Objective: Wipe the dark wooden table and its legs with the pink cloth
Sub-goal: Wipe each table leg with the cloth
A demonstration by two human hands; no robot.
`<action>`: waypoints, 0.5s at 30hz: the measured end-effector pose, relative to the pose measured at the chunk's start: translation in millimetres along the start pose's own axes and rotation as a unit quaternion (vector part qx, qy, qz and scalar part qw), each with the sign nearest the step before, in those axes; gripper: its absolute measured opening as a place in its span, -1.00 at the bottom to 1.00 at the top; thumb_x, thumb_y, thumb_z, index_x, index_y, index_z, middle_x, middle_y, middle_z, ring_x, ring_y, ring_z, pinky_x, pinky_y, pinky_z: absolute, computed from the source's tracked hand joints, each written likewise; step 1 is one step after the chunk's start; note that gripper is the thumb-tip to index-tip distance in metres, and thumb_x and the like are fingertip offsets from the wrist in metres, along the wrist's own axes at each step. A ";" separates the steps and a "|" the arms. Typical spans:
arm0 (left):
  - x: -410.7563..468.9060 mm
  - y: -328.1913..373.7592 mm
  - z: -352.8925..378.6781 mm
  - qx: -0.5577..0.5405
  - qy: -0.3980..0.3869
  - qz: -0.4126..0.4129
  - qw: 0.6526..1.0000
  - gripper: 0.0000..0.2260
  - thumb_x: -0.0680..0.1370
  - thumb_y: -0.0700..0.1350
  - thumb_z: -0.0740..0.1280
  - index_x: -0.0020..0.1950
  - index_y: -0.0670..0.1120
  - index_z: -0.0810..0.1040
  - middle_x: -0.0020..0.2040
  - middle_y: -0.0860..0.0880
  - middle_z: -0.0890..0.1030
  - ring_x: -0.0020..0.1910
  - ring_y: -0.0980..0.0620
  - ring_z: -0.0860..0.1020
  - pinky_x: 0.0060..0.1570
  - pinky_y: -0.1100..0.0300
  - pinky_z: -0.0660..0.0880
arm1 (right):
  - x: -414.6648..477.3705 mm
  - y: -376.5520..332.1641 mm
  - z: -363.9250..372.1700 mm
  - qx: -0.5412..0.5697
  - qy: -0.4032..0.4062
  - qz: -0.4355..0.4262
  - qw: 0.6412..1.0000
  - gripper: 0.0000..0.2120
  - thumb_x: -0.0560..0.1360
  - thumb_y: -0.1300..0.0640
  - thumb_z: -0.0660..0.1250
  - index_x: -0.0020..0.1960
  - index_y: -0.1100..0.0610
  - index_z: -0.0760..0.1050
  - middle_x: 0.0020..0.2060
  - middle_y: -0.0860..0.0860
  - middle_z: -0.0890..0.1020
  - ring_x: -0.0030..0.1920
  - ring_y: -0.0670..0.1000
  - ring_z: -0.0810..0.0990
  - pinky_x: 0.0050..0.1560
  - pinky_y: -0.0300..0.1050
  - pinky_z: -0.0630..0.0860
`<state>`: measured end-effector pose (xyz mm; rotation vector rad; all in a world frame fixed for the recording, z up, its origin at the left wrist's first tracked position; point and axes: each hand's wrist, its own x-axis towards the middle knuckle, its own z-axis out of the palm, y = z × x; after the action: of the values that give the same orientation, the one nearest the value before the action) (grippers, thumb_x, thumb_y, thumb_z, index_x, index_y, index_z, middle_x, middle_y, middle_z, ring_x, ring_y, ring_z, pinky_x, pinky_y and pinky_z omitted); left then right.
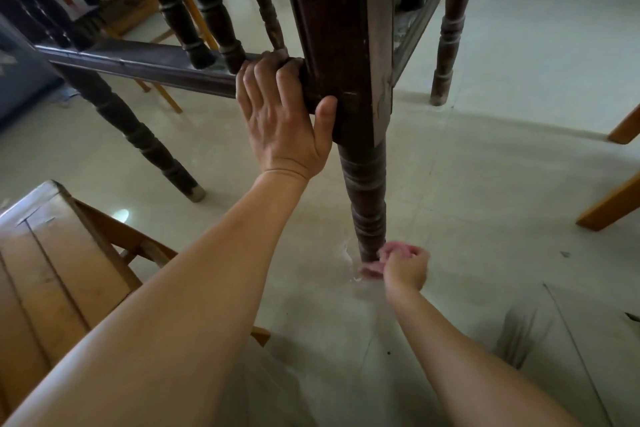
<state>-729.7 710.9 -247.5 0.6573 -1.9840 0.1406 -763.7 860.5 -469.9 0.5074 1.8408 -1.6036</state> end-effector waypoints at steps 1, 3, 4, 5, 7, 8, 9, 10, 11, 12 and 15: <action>-0.1 -0.3 0.2 -0.002 0.000 -0.001 1.000 -0.51 0.59 0.27 -0.19 0.12 -0.07 0.30 0.09 -0.23 0.51 0.15 -0.20 0.45 0.37 -0.13 0.21 | -1.5 -3.7 8.7 0.085 0.034 0.019 0.996 -0.81 0.51 0.40 0.24 0.02 0.15 0.40 -0.12 0.14 0.60 -0.36 0.23 0.68 -0.36 0.06 0.65; -0.1 -0.9 0.8 -0.004 0.001 -0.002 1.000 -0.50 0.59 0.27 -0.19 0.12 -0.08 0.31 0.08 -0.23 0.51 0.15 -0.21 0.45 0.38 -0.11 0.20 | -12.1 3.7 30.7 0.139 0.050 0.035 0.988 -0.74 0.52 0.41 0.20 0.05 0.07 0.36 0.00 0.13 0.56 -0.28 0.24 0.69 -0.31 0.09 0.66; -0.1 -1.0 0.9 -0.006 0.001 -0.002 1.000 -0.50 0.60 0.26 -0.19 0.12 -0.08 0.31 0.08 -0.23 0.51 0.14 -0.21 0.45 0.38 -0.11 0.20 | -17.8 13.7 40.3 0.143 0.032 0.052 0.988 -0.73 0.52 0.40 0.20 0.04 0.05 0.34 0.02 0.15 0.57 -0.23 0.24 0.70 -0.28 0.04 0.67; -0.1 -1.1 0.9 -0.006 0.001 -0.003 1.000 -0.51 0.59 0.26 -0.19 0.12 -0.08 0.31 0.08 -0.23 0.51 0.14 -0.21 0.46 0.37 -0.12 0.21 | -24.2 25.1 47.8 0.143 -0.015 0.080 0.986 -0.73 0.53 0.40 0.21 0.05 0.06 0.35 -0.01 0.17 0.60 -0.19 0.23 0.70 -0.28 -0.02 0.66; 0.2 -1.6 0.6 -0.008 0.001 -0.002 1.000 -0.52 0.59 0.26 -0.19 0.11 -0.07 0.30 0.07 -0.23 0.51 0.13 -0.22 0.46 0.33 -0.16 0.25 | -39.1 35.8 49.5 0.029 -0.165 0.105 0.980 -0.75 0.51 0.37 0.31 0.12 0.15 0.42 -0.11 0.16 0.66 -0.16 0.18 0.71 -0.26 -0.07 0.65; 0.0 -1.3 0.5 -0.009 0.000 0.000 1.000 -0.51 0.60 0.26 -0.18 0.11 -0.08 0.31 0.06 -0.23 0.51 0.12 -0.22 0.46 0.32 -0.17 0.26 | -42.2 34.2 42.9 -0.056 -0.233 0.088 0.967 -0.73 0.47 0.36 0.38 0.13 0.19 0.45 -0.12 0.14 0.66 -0.17 0.15 0.71 -0.20 -0.03 0.66; -0.2 -1.0 0.7 -0.007 0.001 0.004 1.000 -0.49 0.60 0.26 -0.18 0.11 -0.10 0.33 0.06 -0.23 0.51 0.12 -0.22 0.46 0.31 -0.19 0.27 | -38.1 31.9 36.4 -0.118 -0.251 0.069 0.958 -0.75 0.44 0.35 0.41 0.09 0.21 0.48 -0.15 0.12 0.67 -0.24 0.11 0.70 -0.21 -0.02 0.67; -0.3 -0.1 0.7 -0.005 0.003 0.005 1.000 -0.48 0.60 0.26 -0.17 0.11 -0.11 0.35 0.07 -0.23 0.51 0.12 -0.22 0.46 0.30 -0.20 0.27 | -33.2 24.2 26.5 -0.145 -0.239 0.048 0.959 -0.81 0.43 0.34 0.43 0.00 0.20 0.50 -0.22 0.10 0.67 -0.33 0.08 0.68 -0.29 -0.06 0.66; -0.3 0.8 0.5 -0.007 0.007 0.004 1.000 -0.48 0.60 0.26 -0.18 0.11 -0.11 0.34 0.07 -0.24 0.51 0.12 -0.21 0.45 0.29 -0.21 0.28 | -22.8 17.4 15.5 -0.164 -0.199 0.033 0.966 -0.86 0.42 0.31 0.44 -0.09 0.17 0.52 -0.28 0.09 0.66 -0.39 0.06 0.65 -0.37 -0.10 0.63; 0.1 1.4 0.2 -0.011 0.011 0.002 1.000 -0.50 0.60 0.26 -0.18 0.11 -0.09 0.32 0.07 -0.24 0.51 0.13 -0.20 0.44 0.28 -0.22 0.29 | -11.6 9.2 6.3 -0.192 -0.149 0.012 0.970 -0.88 0.38 0.29 0.45 -0.15 0.13 0.55 -0.30 0.08 0.67 -0.39 0.06 0.64 -0.34 -0.10 0.63; 0.8 0.7 0.7 -0.018 0.015 -0.006 1.000 -0.53 0.59 0.26 -0.19 0.12 -0.06 0.28 0.06 -0.23 0.51 0.13 -0.19 0.43 0.26 -0.23 0.30 | 24.9 -9.5 -12.1 -0.185 -0.004 0.002 0.983 -0.60 0.07 0.31 0.31 -0.11 0.09 0.59 -0.27 0.11 0.68 -0.30 0.15 0.63 -0.13 0.07 0.65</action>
<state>-731.0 710.9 -247.1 0.6418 -1.9491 0.1070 -790.5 867.6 -479.3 0.3372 2.0664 -1.2156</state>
